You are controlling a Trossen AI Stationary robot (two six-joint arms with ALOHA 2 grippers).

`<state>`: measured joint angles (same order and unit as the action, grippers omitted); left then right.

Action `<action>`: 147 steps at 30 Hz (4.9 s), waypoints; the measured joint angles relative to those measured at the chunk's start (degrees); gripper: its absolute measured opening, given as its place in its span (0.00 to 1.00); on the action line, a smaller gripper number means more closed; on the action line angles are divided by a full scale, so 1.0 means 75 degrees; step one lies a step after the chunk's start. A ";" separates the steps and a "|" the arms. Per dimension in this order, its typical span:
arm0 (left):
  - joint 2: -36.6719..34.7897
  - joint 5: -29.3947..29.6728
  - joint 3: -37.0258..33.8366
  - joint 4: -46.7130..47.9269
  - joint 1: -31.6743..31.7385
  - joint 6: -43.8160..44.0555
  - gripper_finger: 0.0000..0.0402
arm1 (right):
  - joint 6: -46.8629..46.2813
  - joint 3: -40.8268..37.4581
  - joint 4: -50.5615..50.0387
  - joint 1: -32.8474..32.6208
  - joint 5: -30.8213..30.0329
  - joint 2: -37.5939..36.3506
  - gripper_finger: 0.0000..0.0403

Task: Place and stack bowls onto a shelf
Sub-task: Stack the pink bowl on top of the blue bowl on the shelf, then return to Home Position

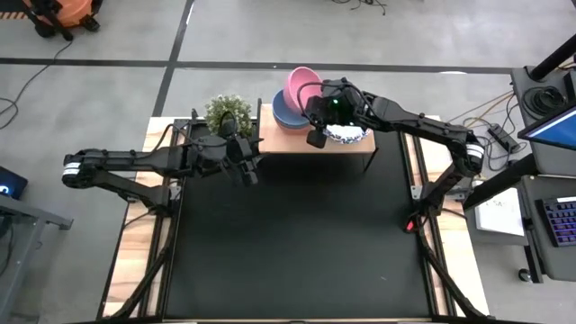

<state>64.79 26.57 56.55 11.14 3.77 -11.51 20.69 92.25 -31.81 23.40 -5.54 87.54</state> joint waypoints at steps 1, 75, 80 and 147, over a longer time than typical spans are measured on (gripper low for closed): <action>0.0000 0.0000 0.0000 0.0000 0.0001 -0.0001 0.44 | -0.0004 0.0000 0.0008 0.0000 0.0001 0.0012 0.08; 0.0008 -0.0020 -0.0005 0.0127 0.0006 0.0348 0.44 | -0.1292 -0.0064 0.3146 0.0131 0.0998 0.0677 0.02; 0.0009 -0.0020 -0.0015 0.0131 0.0006 0.0347 0.44 | -0.1396 -0.0064 0.3173 0.0134 0.1014 0.0816 0.02; 0.0310 -0.0074 -0.0611 -0.3428 0.0917 -0.1229 0.42 | -0.1990 -0.4001 0.5597 0.1053 0.1042 -0.2458 0.02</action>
<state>67.12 26.01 51.97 -14.57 10.64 -20.72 5.76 62.24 10.17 31.29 2.27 69.11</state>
